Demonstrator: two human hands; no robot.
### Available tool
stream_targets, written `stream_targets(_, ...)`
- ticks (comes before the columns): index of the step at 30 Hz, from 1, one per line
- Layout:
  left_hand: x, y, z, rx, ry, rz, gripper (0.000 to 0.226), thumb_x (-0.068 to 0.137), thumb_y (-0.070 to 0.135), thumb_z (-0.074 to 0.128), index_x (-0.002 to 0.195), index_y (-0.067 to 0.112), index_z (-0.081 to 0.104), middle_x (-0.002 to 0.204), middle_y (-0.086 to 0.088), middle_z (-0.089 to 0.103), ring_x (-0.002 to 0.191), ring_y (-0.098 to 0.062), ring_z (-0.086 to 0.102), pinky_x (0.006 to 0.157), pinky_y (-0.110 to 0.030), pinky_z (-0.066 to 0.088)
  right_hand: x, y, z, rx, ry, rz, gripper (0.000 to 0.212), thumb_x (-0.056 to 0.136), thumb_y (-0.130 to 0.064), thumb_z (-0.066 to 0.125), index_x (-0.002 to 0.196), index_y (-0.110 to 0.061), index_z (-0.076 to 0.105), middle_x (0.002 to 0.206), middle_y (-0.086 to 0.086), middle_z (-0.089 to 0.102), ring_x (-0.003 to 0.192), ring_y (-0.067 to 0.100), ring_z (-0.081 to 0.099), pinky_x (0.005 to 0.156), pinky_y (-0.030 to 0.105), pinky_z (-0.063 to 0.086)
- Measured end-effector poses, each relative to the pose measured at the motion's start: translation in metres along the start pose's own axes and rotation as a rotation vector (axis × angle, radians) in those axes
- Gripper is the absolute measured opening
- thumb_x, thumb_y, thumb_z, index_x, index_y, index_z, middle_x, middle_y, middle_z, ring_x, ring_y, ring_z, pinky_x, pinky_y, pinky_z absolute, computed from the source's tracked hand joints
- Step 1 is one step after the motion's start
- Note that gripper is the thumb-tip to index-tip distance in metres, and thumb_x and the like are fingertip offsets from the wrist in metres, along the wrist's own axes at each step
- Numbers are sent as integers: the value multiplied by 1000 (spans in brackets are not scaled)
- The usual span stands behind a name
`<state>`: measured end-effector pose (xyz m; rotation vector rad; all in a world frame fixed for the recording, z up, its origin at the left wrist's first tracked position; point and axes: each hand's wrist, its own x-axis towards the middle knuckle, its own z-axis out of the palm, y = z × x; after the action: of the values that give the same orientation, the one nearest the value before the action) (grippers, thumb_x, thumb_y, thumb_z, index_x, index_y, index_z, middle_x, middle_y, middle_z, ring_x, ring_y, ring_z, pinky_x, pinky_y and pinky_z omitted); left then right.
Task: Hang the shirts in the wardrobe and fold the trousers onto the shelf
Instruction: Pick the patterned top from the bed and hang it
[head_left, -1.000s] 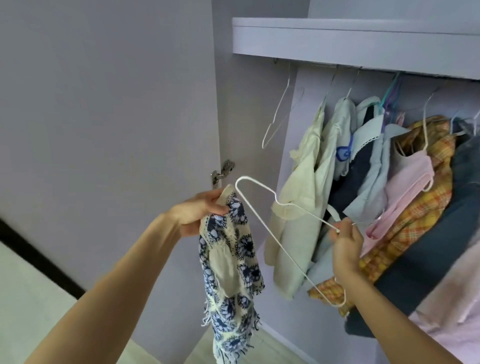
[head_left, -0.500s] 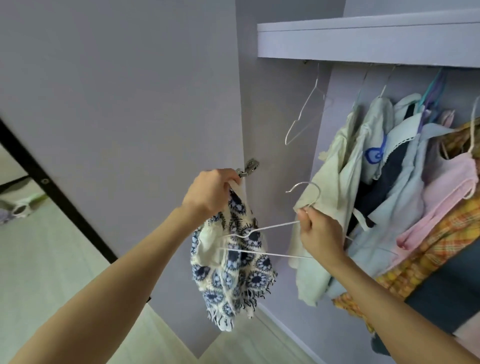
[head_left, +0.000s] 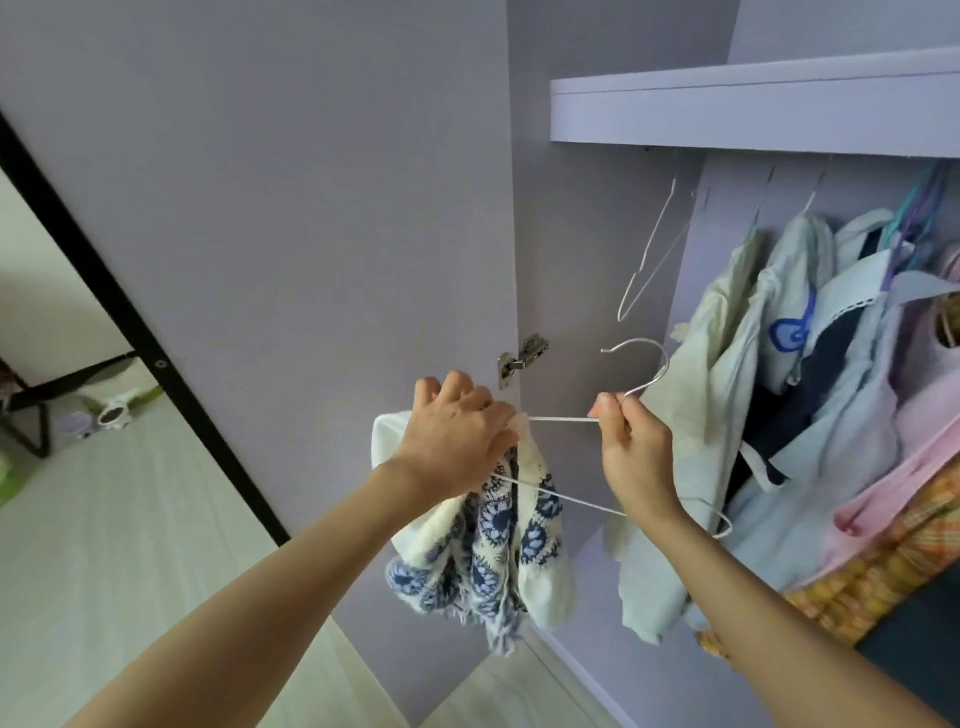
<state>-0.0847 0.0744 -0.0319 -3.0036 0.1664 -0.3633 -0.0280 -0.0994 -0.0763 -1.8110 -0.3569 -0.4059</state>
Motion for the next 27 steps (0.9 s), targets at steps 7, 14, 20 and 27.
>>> stream_targets(7,8,-8,5,-343,81,-220,22,100,36,34,86,25,48,76,7,54,76,-24,59,61,-29,39,-3,-7,-3,-100,183,-331,28,90,-10,57,114,3,54,107,12,54,102,21,51,91,29,42)
stream_targets(14,-1,-9,-7,-627,246,-424,41,95,49,39,61,28,41,53,6,45,63,-24,49,63,-30,38,-56,30,36,-159,-454,-128,22,92,-13,53,113,-8,60,101,5,64,85,17,62,77,39,52)
stream_targets(20,-22,-21,-18,-1037,301,-301,39,86,44,44,49,31,40,44,10,33,44,-7,29,54,-29,24,-25,-10,82,50,-419,34,6,82,-22,61,83,-27,58,79,-13,51,70,3,49,65,29,45)
stream_targets(27,-58,-64,-22,-777,331,-367,34,85,51,43,54,38,50,45,9,40,47,-6,37,54,-28,29,2,23,70,-202,-370,-16,20,78,10,57,95,0,63,91,10,59,80,25,57,59,7,34)
